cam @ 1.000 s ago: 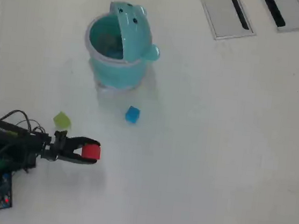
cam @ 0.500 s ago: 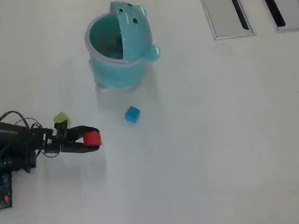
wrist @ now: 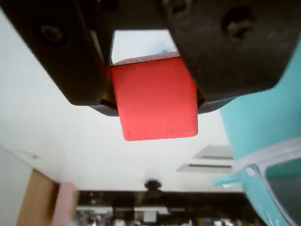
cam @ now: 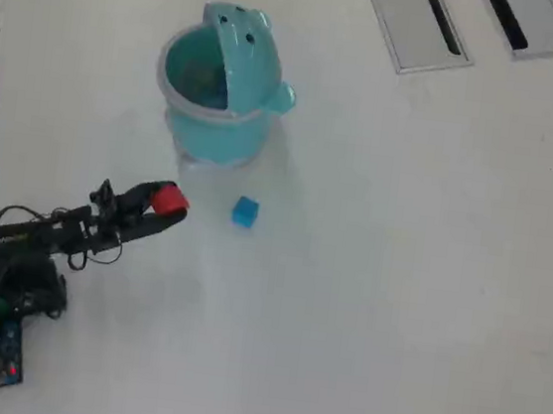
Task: Grasp RGB lego blocks and put them in the bin one by one.
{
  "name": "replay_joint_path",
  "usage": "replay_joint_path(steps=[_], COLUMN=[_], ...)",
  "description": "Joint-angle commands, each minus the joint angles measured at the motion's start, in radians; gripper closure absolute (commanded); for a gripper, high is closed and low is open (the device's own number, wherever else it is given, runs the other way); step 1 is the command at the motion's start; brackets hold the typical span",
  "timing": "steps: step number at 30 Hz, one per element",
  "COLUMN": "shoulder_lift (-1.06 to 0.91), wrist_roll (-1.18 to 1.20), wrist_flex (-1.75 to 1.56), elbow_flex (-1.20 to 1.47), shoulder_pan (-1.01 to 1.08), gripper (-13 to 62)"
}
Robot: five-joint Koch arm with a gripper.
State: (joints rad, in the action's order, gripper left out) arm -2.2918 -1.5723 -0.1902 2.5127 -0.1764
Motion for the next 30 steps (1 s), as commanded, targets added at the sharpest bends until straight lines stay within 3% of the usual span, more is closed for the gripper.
replay_joint_path(steps=[1, 13, 24, 30], shoulder_lift=[-0.046, 0.135, 0.440, 0.557], wrist_roll=[0.000, -0.086, -0.206, -0.204], wrist_flex=[0.035, 0.109, 0.210, 0.230], elbow_flex=[-0.170, -0.410, -0.844, -0.953], shoulder_pan=[-0.043, -0.253, -0.425, -0.482], gripper=[39.1, 39.1, 39.1, 39.1])
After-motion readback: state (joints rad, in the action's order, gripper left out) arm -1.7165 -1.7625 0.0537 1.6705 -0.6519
